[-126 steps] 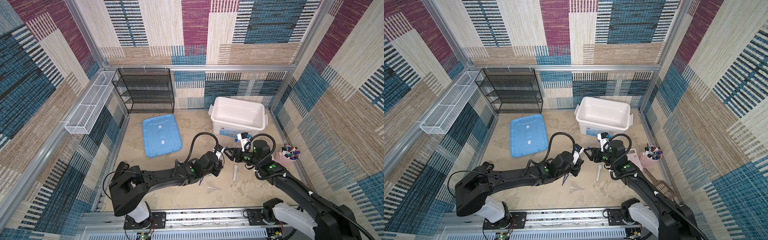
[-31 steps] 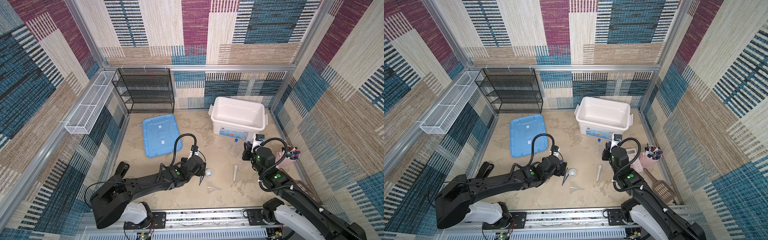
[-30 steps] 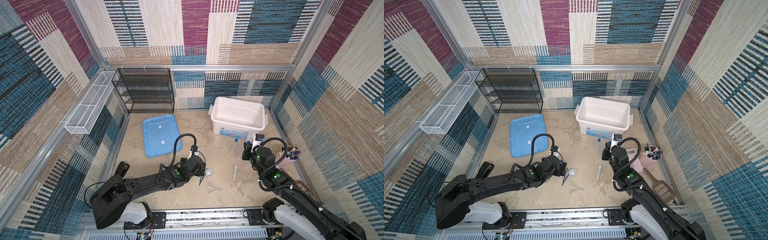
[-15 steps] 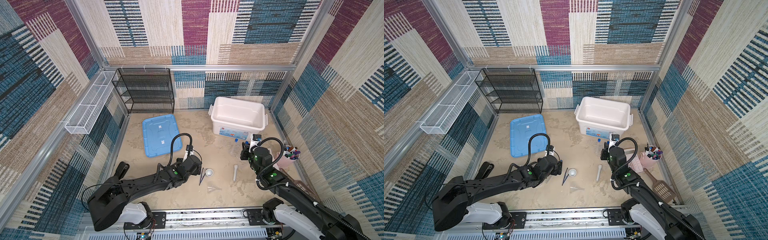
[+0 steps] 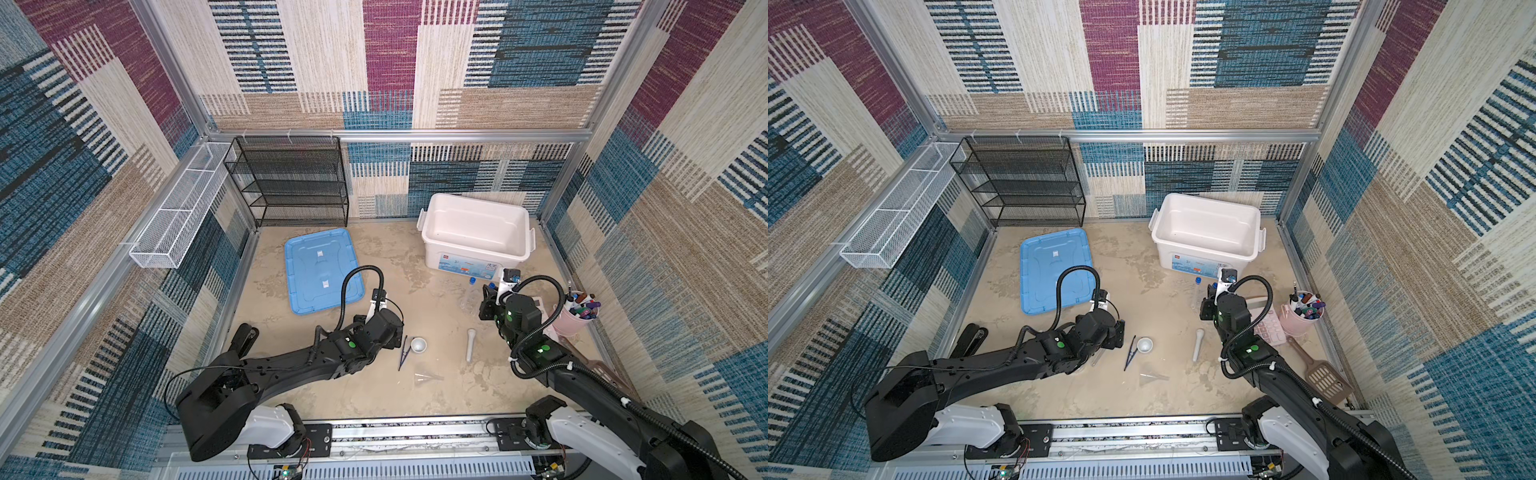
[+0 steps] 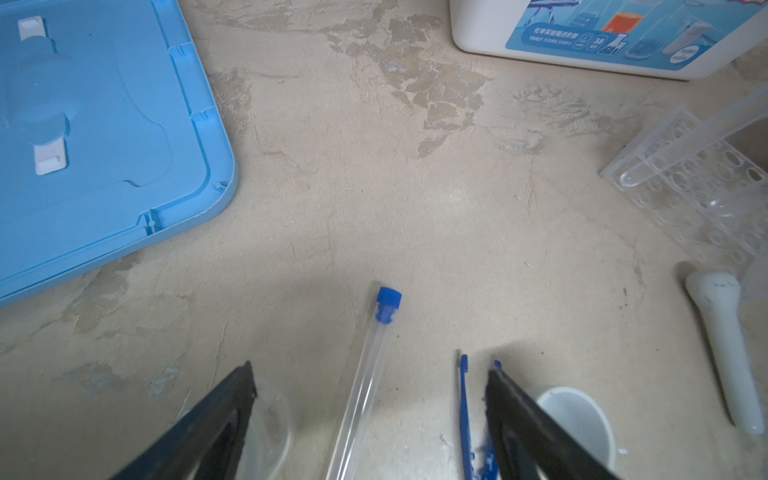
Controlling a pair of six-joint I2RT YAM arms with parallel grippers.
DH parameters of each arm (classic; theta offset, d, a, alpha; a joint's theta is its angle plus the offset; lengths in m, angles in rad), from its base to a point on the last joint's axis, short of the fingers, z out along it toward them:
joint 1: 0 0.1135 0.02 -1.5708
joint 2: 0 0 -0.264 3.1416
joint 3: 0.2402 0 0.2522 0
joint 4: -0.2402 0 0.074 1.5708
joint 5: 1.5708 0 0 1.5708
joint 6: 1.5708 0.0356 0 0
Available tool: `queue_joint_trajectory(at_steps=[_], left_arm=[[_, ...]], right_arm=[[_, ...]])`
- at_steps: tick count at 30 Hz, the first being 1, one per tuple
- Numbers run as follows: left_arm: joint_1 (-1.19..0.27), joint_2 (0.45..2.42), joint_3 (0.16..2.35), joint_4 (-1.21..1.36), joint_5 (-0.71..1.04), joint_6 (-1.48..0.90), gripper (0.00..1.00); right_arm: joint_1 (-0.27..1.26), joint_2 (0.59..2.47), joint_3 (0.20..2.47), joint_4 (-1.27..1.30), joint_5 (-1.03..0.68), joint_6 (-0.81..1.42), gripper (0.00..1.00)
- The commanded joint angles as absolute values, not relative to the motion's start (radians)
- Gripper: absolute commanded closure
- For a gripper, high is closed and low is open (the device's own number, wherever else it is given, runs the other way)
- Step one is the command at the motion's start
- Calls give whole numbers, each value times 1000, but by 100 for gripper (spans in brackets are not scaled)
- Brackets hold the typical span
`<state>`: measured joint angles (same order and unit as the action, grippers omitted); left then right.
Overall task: Organize the chemistry lab equipment
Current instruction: 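Carry the tube toward the rack with the right gripper while the left gripper moves on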
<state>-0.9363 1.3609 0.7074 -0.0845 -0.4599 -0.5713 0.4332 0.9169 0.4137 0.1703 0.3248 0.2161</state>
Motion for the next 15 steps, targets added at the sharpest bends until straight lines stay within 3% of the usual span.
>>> queue_joint_trajectory(at_steps=[1, 15], left_arm=[[-936, 1376, 718, -110, -405, -573, 12], [-936, 1410, 747, -99, -379, -566, 13]], right_arm=[[434, 921, 408, 217, 345, 215, 83], [436, 944, 401, 236, 362, 168, 84]])
